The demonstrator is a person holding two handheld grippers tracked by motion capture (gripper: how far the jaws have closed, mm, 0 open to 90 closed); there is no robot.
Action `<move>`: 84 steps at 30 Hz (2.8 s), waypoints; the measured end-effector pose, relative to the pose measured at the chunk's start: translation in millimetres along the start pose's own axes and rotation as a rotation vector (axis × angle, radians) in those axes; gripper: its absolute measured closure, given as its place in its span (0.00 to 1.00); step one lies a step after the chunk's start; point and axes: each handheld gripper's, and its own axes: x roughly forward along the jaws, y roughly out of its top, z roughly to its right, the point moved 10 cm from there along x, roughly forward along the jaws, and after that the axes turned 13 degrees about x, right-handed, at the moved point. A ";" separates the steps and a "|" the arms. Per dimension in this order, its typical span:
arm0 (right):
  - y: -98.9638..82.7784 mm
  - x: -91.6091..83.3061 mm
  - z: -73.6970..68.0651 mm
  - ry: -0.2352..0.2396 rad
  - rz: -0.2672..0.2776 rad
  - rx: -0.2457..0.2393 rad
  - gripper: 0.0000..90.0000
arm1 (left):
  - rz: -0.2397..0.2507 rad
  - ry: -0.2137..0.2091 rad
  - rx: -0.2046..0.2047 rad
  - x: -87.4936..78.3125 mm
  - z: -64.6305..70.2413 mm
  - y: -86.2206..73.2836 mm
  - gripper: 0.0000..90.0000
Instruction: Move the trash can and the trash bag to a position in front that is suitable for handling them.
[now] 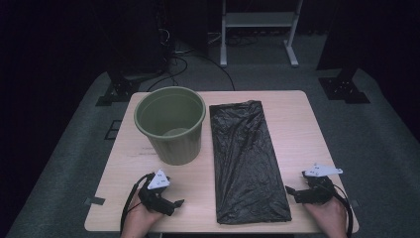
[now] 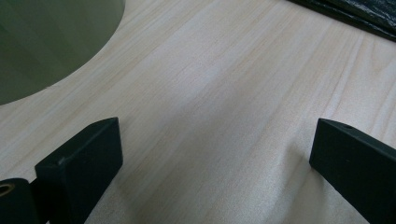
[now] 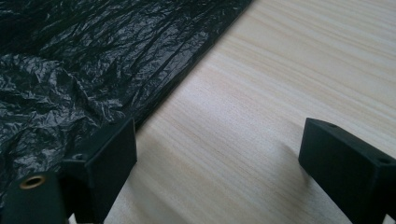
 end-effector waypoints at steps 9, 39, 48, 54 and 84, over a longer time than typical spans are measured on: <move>-1.2 -2.6 -0.2 0.003 -0.001 0.000 0.15 | 0.001 -0.002 0.002 0.0 -0.2 0.0 0.01; 13.7 -1.4 -28.8 0.081 0.022 0.037 0.66 | 0.001 -0.001 0.003 0.4 -0.8 0.3 0.01; 11.0 7.9 -35.6 0.093 -0.015 0.023 0.66 | 0.001 -0.001 0.004 0.5 -0.8 0.2 0.01; 10.6 8.2 -38.8 0.094 -0.018 0.002 0.73 | 0.001 -0.001 0.003 0.5 -0.8 0.3 0.01; 11.2 -19.6 9.3 -0.047 0.020 0.024 1.00 | 0.000 -0.001 0.004 0.4 -0.8 0.2 0.01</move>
